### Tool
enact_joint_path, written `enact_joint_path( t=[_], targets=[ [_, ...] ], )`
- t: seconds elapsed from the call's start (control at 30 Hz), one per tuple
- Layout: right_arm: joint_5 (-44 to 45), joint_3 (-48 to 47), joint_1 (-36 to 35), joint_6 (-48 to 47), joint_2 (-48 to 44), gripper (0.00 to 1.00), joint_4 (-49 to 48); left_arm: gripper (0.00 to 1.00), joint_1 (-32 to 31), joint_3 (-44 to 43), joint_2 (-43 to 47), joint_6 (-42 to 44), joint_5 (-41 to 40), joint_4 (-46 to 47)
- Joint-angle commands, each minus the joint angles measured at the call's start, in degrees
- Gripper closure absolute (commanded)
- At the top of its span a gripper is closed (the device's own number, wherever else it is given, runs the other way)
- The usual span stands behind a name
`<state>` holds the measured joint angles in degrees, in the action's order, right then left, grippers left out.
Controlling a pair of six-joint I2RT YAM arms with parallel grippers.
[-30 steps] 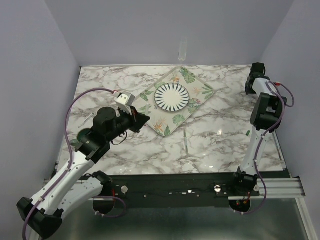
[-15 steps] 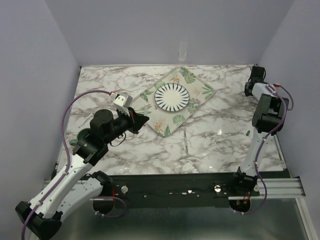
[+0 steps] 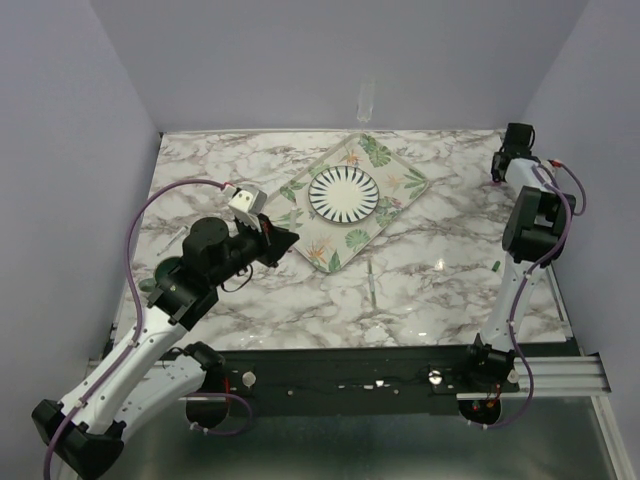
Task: Insert the pens into the pen caps
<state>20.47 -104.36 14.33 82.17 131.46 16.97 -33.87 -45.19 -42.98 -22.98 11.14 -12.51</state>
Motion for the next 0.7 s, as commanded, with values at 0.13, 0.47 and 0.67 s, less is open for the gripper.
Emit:
enact_joint_path(
  t=[0.13, 0.47, 0.67],
  targets=[
    [2.2, -0.32, 0.26, 5.8, 3.37, 0.99, 7.55, 1.0, 0.12, 0.36, -0.26, 0.48, -0.76, 0.82],
    [4.93, -0.59, 1.4, 5.99, 2.49, 0.99, 10.1, 1.0, 0.12, 0.19, -0.08, 1.1, -2.26, 0.38],
    [5.11, -1.99, 1.41, 7.3, 3.19, 0.99, 12.9, 1.0, 0.12, 0.19, -0.08, 1.27, -2.61, 0.47]
  ],
)
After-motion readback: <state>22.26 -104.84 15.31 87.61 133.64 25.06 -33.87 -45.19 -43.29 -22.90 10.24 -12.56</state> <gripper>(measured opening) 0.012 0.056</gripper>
